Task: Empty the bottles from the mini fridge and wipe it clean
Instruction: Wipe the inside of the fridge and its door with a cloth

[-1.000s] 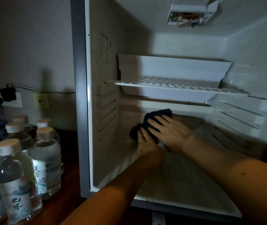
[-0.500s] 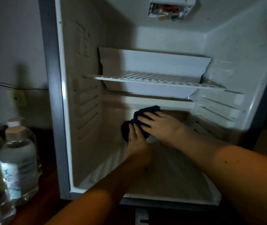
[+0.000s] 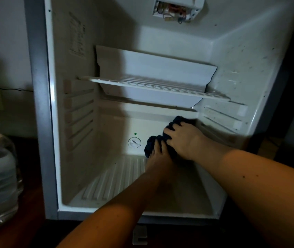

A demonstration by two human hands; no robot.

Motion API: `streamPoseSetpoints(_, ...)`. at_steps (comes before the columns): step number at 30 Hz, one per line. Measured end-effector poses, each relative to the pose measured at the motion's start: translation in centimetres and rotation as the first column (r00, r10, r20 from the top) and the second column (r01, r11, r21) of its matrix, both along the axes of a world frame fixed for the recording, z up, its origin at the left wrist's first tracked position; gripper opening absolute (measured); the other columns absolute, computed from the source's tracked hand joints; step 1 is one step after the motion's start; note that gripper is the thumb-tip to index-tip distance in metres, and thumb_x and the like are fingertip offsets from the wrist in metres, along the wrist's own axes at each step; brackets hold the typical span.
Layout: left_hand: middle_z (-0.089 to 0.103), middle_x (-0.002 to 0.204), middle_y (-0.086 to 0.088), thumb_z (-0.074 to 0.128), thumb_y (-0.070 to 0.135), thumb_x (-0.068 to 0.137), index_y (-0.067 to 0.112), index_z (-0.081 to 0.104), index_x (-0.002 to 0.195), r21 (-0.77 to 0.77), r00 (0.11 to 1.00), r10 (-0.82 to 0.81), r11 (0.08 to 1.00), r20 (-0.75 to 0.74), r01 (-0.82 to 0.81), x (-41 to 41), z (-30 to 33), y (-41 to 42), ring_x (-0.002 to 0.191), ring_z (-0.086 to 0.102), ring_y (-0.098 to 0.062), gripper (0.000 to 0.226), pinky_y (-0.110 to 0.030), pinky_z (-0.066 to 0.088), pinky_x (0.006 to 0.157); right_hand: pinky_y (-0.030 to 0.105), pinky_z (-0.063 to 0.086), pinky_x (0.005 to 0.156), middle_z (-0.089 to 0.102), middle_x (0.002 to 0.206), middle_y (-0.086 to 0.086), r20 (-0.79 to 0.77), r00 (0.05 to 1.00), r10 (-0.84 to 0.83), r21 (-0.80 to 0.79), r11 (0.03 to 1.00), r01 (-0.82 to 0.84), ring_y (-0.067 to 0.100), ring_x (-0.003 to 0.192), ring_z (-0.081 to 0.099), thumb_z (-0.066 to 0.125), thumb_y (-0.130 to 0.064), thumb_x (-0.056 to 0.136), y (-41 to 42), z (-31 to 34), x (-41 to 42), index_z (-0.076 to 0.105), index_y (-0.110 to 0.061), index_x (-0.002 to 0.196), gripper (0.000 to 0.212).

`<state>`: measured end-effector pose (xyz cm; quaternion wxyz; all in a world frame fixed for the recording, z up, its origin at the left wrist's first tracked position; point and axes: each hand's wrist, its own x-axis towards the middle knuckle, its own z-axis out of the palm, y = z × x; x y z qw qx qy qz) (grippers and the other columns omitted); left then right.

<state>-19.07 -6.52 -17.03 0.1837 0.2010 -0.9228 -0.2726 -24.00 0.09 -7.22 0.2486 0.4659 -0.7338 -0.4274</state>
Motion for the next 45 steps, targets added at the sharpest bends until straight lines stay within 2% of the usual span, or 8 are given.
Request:
streamPoseSetpoints(7,0.009,0.156,-0.012,0.059,0.026,0.089,0.019,0.011,0.152,-0.118,0.999,-0.042,0.992,-0.023,0.039,-0.3,-0.7,-0.5,0.136,0.03,-0.035,0.079,-0.043,0.033,0.11,0.047,0.018,0.113,0.013,0.159,0.011,-0.043,0.976,-0.212,0.083,0.973,0.215,0.036,0.14,0.024,0.045,-0.04,0.098,0.9,-0.7,-0.4,0.02,-0.027,0.152,0.06)
streamPoseSetpoints(17,0.03,0.149,-0.006,0.051,0.017,0.092,0.019,0.046,0.138,-0.291,0.975,-0.158,0.936,0.157,0.198,-1.3,-0.8,-2.6,0.129,0.039,-0.028,0.046,-0.041,0.04,0.104,0.045,0.01,0.117,0.037,0.151,0.009,-0.092,0.987,-0.13,0.203,0.968,0.147,0.028,0.139,0.031,0.035,-0.039,0.101,0.0,-3.6,-1.3,0.031,-0.02,0.149,0.051)
streamPoseSetpoints(21,0.042,0.141,-0.008,0.051,0.01,0.092,0.014,0.053,0.131,-0.307,0.972,-0.178,0.927,0.152,0.218,-1.0,-0.3,-3.2,0.121,0.048,-0.026,0.039,-0.035,0.042,0.1,0.043,0.03,0.108,0.041,0.144,0.015,0.116,0.983,-0.145,0.041,0.989,0.141,0.03,0.127,0.044,0.044,-0.032,0.099,-0.1,-4.4,-1.4,0.034,-0.012,0.144,0.051)
streamPoseSetpoints(26,0.049,0.136,-0.011,0.048,0.006,0.09,0.011,0.052,0.131,-0.286,0.969,-0.183,0.932,0.166,0.224,0.6,0.5,-3.4,0.121,0.05,-0.028,0.041,-0.031,0.039,0.095,0.042,0.039,0.1,0.036,0.144,0.021,0.39,0.909,-0.144,-0.156,0.963,0.219,0.034,0.12,0.049,0.053,-0.027,0.095,0.4,-5.8,-1.0,0.021,-0.009,0.149,0.065)
streamPoseSetpoints(34,0.051,0.135,-0.011,0.048,0.005,0.089,0.013,0.049,0.133,-0.251,0.972,-0.19,0.943,0.139,0.22,3.9,0.5,-1.7,0.119,0.05,-0.029,0.045,-0.033,0.04,0.096,0.04,0.043,0.096,0.038,0.139,0.019,0.539,0.826,-0.166,-0.21,0.923,0.323,0.033,0.121,0.047,0.061,-0.028,0.093,2.4,-5.6,2.2,0.021,-0.011,0.149,0.071)
streamPoseSetpoints(39,0.055,0.13,-0.01,0.047,0.003,0.087,0.015,0.052,0.128,-0.246,0.97,-0.218,0.939,0.107,0.239,6.9,0.3,0.2,0.115,0.053,-0.03,0.043,-0.032,0.04,0.091,0.035,0.042,0.091,0.042,0.137,0.016,0.633,0.77,-0.08,-0.305,0.888,0.343,0.031,0.119,0.05,0.059,-0.023,0.094,4.8,-5.9,5.3,0.032,-0.012,0.144,0.057)
streamPoseSetpoints(41,0.057,0.125,-0.009,0.046,0.003,0.087,0.016,0.054,0.124,-0.237,0.967,-0.232,0.939,0.102,0.25,8.2,0.3,0.9,0.11,0.055,-0.028,0.04,-0.034,0.043,0.089,0.036,0.043,0.089,0.044,0.135,0.018,0.658,0.749,-0.079,-0.302,0.883,0.358,0.034,0.115,0.052,0.056,-0.023,0.095,5.7,-6.2,6.4,0.031,-0.012,0.142,0.055)
streamPoseSetpoints(45,0.059,0.116,-0.007,0.049,0.002,0.083,0.016,0.057,0.114,-0.213,0.958,-0.272,0.934,0.091,0.286,10.8,0.2,2.1,0.1,0.056,-0.024,0.035,-0.037,0.047,0.085,0.045,0.041,0.098,0.033,0.137,0.019,0.671,0.733,-0.108,-0.288,0.874,0.392,0.041,0.118,0.047,0.056,-0.021,0.093,7.8,-7.0,8.6,0.024,-0.015,0.144,0.06)
